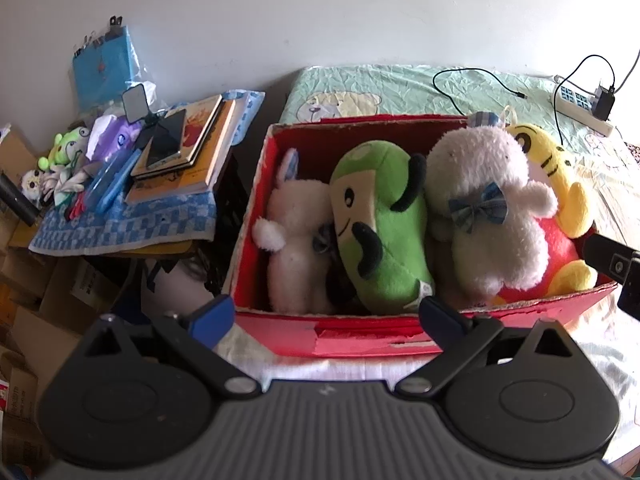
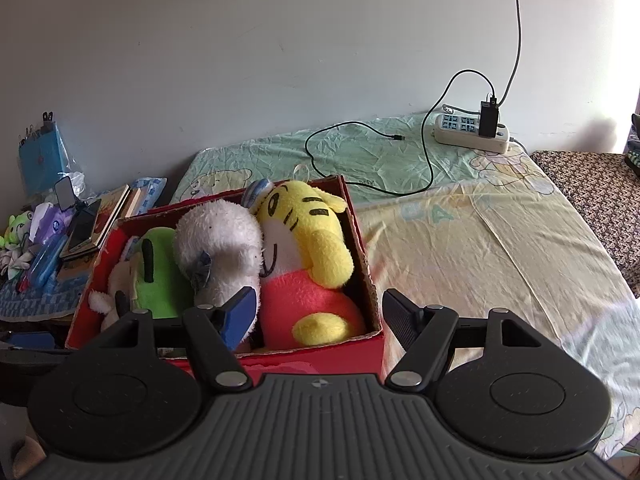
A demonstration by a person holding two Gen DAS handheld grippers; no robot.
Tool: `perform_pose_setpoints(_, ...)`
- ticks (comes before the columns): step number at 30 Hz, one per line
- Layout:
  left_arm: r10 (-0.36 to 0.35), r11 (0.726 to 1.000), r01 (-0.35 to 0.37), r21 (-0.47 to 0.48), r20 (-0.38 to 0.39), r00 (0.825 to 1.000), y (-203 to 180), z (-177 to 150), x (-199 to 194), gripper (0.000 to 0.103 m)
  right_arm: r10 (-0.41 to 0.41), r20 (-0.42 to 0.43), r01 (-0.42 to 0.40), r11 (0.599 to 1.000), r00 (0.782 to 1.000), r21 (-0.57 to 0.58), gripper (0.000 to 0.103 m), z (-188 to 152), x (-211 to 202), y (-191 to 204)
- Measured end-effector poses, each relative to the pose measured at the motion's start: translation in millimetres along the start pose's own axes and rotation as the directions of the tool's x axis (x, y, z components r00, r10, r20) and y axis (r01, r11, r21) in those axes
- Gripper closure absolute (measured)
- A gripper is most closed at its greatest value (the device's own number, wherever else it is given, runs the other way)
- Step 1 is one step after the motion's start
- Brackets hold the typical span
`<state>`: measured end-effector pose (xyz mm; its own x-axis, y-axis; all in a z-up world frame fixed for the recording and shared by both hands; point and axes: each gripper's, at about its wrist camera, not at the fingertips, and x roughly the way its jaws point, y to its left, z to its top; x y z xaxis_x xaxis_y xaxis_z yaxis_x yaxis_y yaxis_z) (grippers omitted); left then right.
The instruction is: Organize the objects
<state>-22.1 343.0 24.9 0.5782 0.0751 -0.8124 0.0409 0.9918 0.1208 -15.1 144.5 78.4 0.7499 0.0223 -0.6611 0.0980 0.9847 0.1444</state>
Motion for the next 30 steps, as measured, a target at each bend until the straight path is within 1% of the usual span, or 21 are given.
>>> perform_pose_setpoints(6,0.013,1.000,-0.013,0.007,-0.005,1.000,-2.9,-5.1,-0.7,0.004,-0.002,0.004,0.002,1.000,1.000,-0.009,0.031,-1.8,-1.3,-2.0)
perform_pose_setpoints(12,0.008,1.000,-0.008,0.002,-0.007,1.000,-2.3,-9.8,-2.3,0.004,-0.002,-0.001,0.002,1.000,1.000,0.012,0.031,-6.2,-1.6,-7.3)
perform_pose_setpoints(18,0.018,1.000,-0.018,0.006,-0.011,1.000,-2.6,-12.1,-1.4,0.004,-0.002,-0.004,0.002,1.000,1.000,0.026,0.031,-9.4,-1.8,-8.8)
perform_pose_setpoints(30,0.024,0.999,-0.025,0.020,0.008,1.000,-2.9,-11.7,-2.2,0.004,0.000,0.004,0.000,0.999,1.000,0.038,0.031,-10.1,-1.2,-10.7)
